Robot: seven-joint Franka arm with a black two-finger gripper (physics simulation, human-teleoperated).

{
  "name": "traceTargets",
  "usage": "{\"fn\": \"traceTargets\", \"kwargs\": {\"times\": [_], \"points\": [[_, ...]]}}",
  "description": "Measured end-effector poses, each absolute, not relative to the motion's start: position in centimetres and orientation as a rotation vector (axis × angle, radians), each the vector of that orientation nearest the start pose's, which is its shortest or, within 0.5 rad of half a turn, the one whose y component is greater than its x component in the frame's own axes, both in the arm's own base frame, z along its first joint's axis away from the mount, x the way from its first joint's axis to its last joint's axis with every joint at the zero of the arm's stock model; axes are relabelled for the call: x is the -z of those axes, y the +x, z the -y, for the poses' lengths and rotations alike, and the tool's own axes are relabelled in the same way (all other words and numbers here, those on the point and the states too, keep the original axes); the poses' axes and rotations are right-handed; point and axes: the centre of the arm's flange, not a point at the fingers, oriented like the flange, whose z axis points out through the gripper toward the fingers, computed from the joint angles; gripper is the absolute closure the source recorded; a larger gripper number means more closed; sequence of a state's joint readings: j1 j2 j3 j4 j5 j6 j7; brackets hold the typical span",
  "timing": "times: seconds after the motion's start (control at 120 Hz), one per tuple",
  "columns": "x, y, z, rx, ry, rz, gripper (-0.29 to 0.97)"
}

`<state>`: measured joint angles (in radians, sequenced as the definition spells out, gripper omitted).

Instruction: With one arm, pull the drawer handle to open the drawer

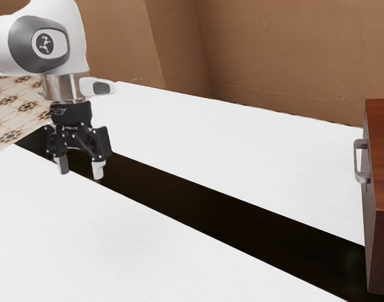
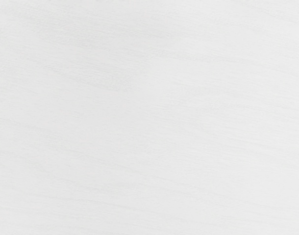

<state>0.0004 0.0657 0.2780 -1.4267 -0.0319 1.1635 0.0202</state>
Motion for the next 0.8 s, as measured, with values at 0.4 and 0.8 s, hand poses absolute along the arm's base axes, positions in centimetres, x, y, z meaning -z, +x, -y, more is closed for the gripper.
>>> {"fn": "traceTargets", "kwargs": {"times": [0.4, 0.8], "points": [[-63.9, 54.2, -12.0, -0.169, -3.167, 0.318, 0.0], [-72.9, 54.8, -8.2, 0.216, -3.228, 0.264, 0.0]]}}
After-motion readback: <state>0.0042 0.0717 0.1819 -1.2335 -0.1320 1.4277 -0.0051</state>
